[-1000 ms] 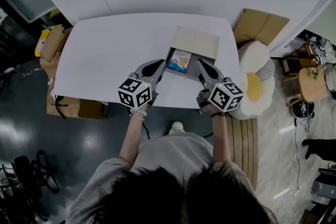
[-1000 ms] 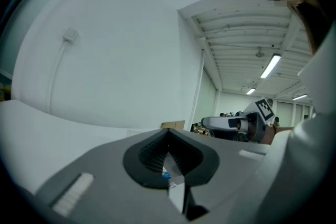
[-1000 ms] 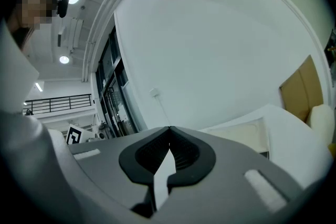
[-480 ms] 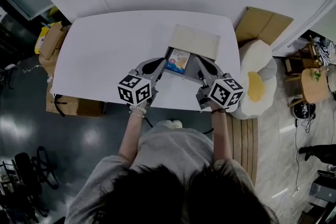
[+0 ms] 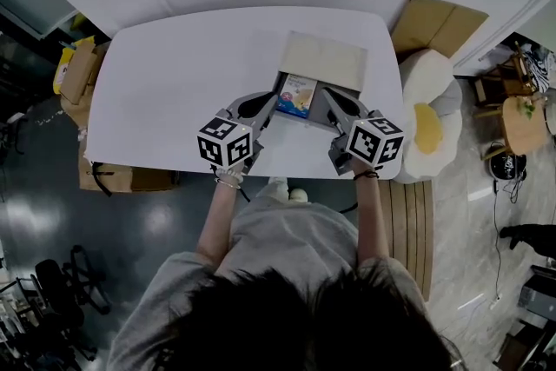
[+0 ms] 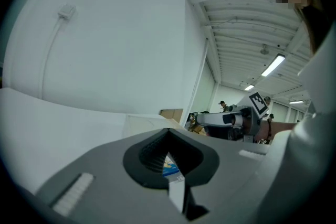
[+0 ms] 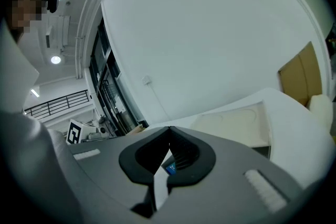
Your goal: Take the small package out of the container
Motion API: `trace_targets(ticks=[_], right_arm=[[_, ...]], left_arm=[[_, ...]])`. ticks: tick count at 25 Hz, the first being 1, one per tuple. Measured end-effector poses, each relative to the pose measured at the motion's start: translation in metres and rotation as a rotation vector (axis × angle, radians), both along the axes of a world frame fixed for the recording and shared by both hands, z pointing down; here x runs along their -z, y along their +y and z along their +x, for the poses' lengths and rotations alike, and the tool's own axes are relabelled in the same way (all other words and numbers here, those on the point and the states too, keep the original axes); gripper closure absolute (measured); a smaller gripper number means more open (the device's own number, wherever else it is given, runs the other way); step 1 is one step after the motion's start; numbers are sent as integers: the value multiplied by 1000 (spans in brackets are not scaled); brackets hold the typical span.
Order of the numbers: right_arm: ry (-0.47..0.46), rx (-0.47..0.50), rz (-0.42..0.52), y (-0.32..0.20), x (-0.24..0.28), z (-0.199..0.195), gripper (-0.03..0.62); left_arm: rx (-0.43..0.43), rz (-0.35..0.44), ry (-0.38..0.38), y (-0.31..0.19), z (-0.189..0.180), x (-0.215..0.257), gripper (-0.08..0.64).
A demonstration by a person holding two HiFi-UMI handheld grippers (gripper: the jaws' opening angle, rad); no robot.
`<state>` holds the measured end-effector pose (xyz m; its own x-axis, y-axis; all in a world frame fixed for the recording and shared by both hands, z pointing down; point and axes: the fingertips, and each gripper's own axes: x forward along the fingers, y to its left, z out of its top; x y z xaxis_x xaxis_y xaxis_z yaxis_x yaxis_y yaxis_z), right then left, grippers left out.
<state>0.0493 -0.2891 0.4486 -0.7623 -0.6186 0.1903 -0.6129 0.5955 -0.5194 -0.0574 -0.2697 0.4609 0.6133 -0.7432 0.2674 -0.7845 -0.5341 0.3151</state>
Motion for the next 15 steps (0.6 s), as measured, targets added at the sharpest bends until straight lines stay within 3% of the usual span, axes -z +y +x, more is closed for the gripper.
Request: trace_targets(ticks=[15], right_arm=[[198,3,-156,-26,-57,-16,575]], left_arm=[[-96,-109,23,-23,-8,-41,566]])
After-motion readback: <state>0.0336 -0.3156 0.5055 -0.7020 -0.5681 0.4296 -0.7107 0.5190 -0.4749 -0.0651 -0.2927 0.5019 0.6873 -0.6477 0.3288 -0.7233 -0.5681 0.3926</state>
